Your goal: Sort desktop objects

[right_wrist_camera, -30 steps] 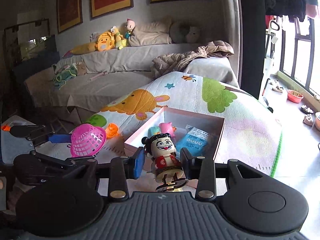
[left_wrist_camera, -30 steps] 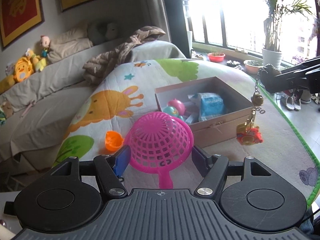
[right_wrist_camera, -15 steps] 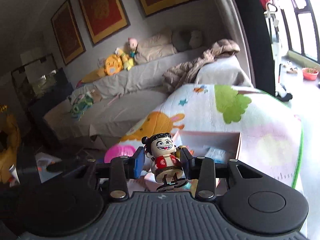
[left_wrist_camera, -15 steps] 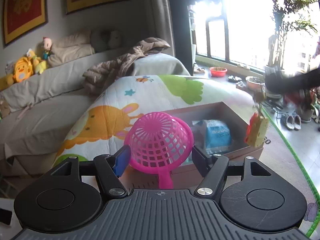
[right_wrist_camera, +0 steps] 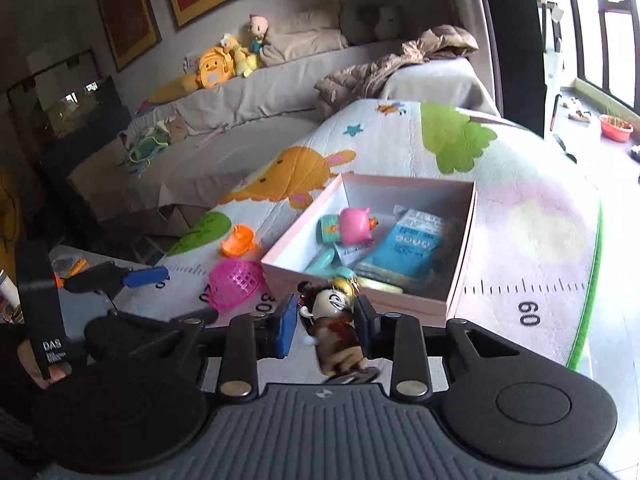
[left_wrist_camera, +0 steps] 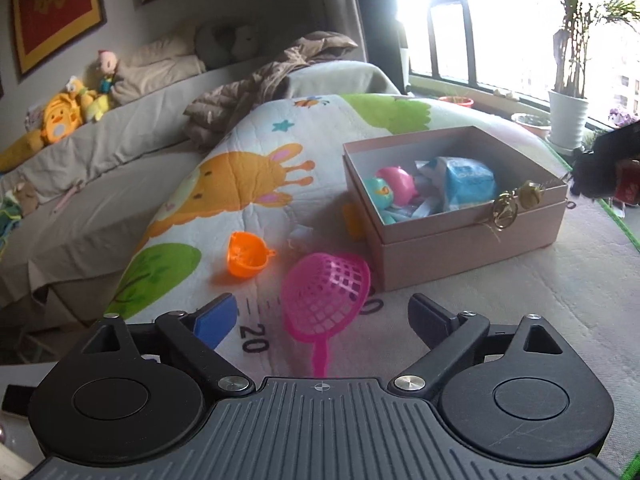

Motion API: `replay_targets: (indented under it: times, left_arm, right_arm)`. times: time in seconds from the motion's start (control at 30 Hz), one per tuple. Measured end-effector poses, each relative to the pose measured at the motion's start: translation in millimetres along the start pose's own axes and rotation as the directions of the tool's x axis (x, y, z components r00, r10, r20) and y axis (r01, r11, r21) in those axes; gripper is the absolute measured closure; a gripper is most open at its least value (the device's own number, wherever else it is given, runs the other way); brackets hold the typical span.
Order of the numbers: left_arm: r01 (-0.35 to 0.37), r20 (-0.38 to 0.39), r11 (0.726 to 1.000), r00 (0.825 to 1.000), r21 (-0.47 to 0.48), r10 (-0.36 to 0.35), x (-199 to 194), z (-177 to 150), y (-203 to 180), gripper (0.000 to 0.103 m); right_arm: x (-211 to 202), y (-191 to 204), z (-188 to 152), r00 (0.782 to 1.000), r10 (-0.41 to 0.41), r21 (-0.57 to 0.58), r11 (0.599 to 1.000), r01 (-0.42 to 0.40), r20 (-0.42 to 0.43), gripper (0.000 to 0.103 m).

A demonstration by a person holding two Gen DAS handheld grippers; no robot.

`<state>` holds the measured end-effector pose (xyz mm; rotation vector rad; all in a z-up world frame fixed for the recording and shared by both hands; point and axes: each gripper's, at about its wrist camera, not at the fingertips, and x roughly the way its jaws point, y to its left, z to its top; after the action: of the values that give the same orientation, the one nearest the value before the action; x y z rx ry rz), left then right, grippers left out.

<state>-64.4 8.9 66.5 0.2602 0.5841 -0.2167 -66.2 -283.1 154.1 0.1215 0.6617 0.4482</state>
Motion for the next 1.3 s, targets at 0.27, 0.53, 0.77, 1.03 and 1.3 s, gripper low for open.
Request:
replay_targets:
  times: [0.27,0.53,0.77,1.03,1.3]
  left_arm:
    - [0.037,0.003,0.999,0.999,-0.021,-0.037,-10,-4,-8,0.003]
    - [0.06,-0.085,0.994,0.994,-0.091,-0.068,-2,-21,-4,0.003]
    - [0.048,-0.072,0.995,0.996,-0.093,-0.054,-4,-21,-3,0.002]
    - [0.076,-0.076,0.993,0.994,-0.091,-0.083,-1,-22,-12,0.002]
    - [0.101,-0.037,0.992,0.994,-0.077,-0.104,-12,-25,-14,0.002]
  right_arm:
    - [-19,13,34,0.994,0.025,-0.049,0.999,-0.02,0.102,0.095]
    - [77,-5,-10,0.982,-0.102,-0.011,0.995,0.101,-0.158,0.045]
    - [135,-9,-32,0.952,-0.164,-0.064,0.986,0.152,-0.26,0.07]
    - [32,7,37,1.0,-0.004,0.007,1.0,0.004,0.008,0.077]
    - [-31,28,64,0.979,0.121,-0.025,0.993,-0.118,0.164,0.102]
